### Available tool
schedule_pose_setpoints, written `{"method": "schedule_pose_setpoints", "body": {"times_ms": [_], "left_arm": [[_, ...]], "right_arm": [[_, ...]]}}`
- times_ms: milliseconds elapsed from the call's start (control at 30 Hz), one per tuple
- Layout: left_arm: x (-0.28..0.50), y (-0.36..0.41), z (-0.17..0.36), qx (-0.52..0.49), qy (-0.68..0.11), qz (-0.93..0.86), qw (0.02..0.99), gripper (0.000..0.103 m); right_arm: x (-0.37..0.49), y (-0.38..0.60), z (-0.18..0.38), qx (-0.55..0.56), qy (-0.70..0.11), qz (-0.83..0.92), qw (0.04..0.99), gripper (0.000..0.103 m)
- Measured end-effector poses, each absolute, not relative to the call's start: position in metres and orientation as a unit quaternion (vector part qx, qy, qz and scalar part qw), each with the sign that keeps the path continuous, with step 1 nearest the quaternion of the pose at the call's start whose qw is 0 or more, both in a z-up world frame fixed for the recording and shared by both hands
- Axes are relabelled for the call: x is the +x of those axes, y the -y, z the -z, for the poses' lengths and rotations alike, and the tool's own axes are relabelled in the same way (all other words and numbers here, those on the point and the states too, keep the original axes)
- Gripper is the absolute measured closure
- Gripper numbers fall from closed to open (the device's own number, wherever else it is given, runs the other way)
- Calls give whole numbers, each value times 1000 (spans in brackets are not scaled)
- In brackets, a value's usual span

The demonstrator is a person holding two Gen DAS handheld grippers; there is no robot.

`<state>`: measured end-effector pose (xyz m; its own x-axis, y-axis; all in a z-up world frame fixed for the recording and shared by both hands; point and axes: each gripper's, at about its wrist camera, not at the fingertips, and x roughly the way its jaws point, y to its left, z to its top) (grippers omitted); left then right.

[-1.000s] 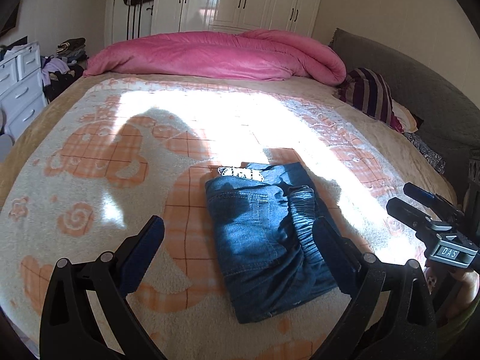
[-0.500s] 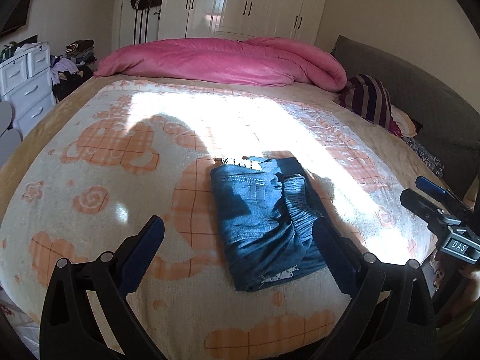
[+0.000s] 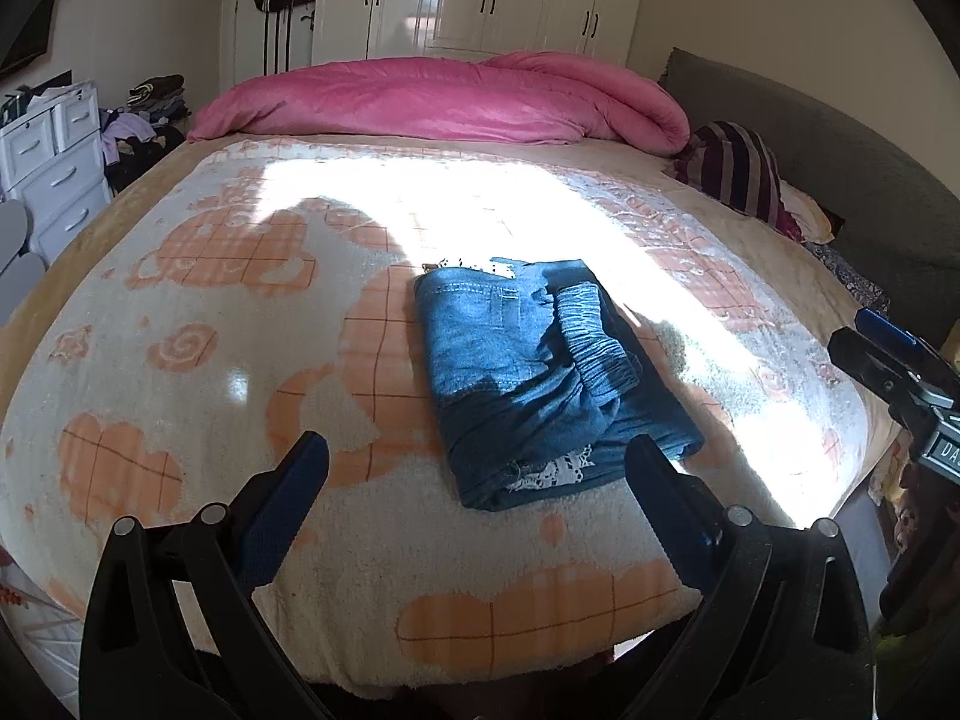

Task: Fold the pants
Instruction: 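Open the right gripper and withdraw both tools from the folded bundle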

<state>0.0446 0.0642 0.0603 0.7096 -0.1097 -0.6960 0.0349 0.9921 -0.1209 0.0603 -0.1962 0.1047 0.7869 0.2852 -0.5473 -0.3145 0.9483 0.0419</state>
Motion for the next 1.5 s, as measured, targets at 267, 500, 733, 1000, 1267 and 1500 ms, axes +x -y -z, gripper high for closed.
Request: {"method": "schedule_pose_setpoints", "body": {"times_ms": [267,500,733,1000,1267,1500], "left_arm": [[33,-63,-54,-54,-378,39,924,4],[25,-64,-53,-59,-367,38,928,4],[18,-63,-46,-59,-372,35,926,4],[11,-58,-31,-58,-382,38,921,4],[13,-52,-12,-58,-403,30,913,4],[21,-60,1,-64,-426,1,903,4]], "right_arm": [[48,200,-103,-24,-277,-158,948,9],[37,202,-101,-21,-268,-164,949,9],[30,207,-91,-16,-277,-167,946,9],[29,207,-73,-15,-299,-168,939,9],[34,203,-49,-15,-327,-169,930,9],[43,200,-31,-17,-356,-162,920,9]]}}
